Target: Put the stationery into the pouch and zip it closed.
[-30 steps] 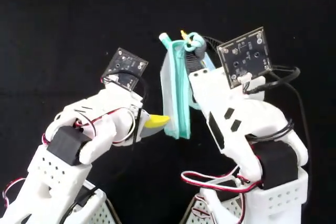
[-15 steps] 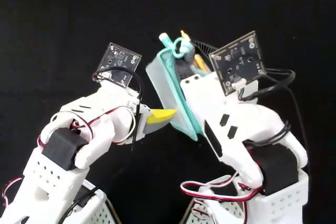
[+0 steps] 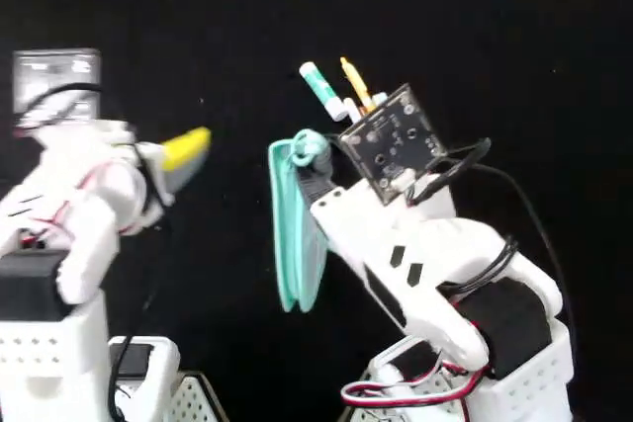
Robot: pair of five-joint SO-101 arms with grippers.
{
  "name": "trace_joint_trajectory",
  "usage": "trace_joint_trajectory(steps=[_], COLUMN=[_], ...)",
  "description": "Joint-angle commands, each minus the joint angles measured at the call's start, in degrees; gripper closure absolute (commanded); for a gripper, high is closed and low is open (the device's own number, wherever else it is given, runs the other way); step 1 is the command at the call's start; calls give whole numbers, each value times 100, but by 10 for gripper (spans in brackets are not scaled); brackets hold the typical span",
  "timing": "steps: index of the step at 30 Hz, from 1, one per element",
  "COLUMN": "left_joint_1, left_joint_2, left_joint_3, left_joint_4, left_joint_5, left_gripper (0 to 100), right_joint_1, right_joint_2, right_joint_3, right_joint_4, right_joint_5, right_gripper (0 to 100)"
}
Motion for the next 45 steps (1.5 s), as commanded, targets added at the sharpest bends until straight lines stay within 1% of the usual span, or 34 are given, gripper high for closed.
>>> trace_joint_trajectory(steps=[1,4,7,10,14,17,20,23,27,31,36,40,42,43,45], left_joint_1=[-75,295,813,1323,1631,1798,1798,1833,1877,1886,1895,1895,1851,1771,1385], left_joint_2=[-97,-88,-97,-202,-325,-229,-35,220,782,1134,1204,1204,1152,1134,1134], left_joint_3=[-444,-488,-593,-989,-1613,-1516,-1446,-1604,-1648,-1903,-2501,-1974,-1508,-1288,-1147], left_joint_4=[79,334,668,1029,1073,1073,1029,1020,1020,1020,1055,1064,1081,1125,1266], left_joint_5=[-79,-97,-387,-607,-1046,-1407,-1653,-1697,-2075,-2066,-2066,-2145,-2418,-2576,-2857], left_gripper=[650,650,650,650,650,650,650,649,649,649,649,649,652,652,653], right_joint_1=[-325,-431,-404,-404,-422,-431,-431,-431,-440,-448,-862,-905,-905,-905,-897], right_joint_2=[48,48,48,48,48,48,48,48,48,48,48,48,48,48,48], right_joint_3=[-4,-4,4,4,57,268,488,576,593,602,787,1059,1112,1112,1121], right_joint_4=[220,431,712,862,879,897,879,853,888,862,791,563,536,545,554], right_joint_5=[44,448,703,721,721,721,721,721,721,730,730,695,712,712,721], right_gripper=[984,985,985,985,985,985,985,985,985,985,985,985,985,985,985])
